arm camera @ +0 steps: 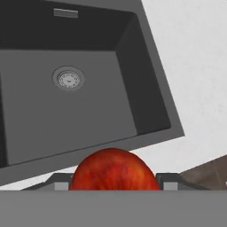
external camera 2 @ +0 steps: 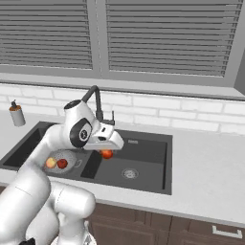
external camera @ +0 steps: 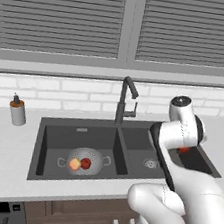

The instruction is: Put the colander in the sink, put the apple, peach, apple in the colander, and turn on the sink faucet and pour water over the colander.

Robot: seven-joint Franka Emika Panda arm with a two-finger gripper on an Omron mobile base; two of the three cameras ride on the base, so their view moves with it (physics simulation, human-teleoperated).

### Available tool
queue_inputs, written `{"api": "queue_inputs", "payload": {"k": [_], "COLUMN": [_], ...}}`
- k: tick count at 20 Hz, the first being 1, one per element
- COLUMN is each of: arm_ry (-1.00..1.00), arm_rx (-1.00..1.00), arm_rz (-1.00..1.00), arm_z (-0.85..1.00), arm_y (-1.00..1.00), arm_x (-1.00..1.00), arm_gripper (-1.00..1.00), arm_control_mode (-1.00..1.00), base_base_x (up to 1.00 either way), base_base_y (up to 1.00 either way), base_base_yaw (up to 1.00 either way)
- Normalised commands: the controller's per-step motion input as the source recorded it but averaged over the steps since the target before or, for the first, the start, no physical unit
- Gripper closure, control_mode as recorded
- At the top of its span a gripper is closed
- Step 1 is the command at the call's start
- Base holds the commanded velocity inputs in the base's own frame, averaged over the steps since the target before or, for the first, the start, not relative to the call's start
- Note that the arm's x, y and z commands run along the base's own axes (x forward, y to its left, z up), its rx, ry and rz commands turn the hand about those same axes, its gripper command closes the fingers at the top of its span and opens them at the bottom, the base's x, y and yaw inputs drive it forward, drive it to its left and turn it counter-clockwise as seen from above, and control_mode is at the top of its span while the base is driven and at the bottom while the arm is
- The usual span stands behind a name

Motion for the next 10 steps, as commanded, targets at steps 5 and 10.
{"api": "queue_inputs", "payload": {"k": [5, 10], "arm_ry": [0.0, 0.0], "arm_rx": [0.06, 0.01], "arm_rz": [0.0, 0.01], "arm_z": [0.0, 0.0], "arm_y": [1.0, 1.0], "arm_x": [0.0, 0.03], "arm_gripper": [1.0, 1.0], "arm_control_mode": [-1.0, -1.0], "base_base_x": [0.0, 0.0], "base_base_y": [0.0, 0.0], "base_base_yaw": [0.0, 0.0]}}
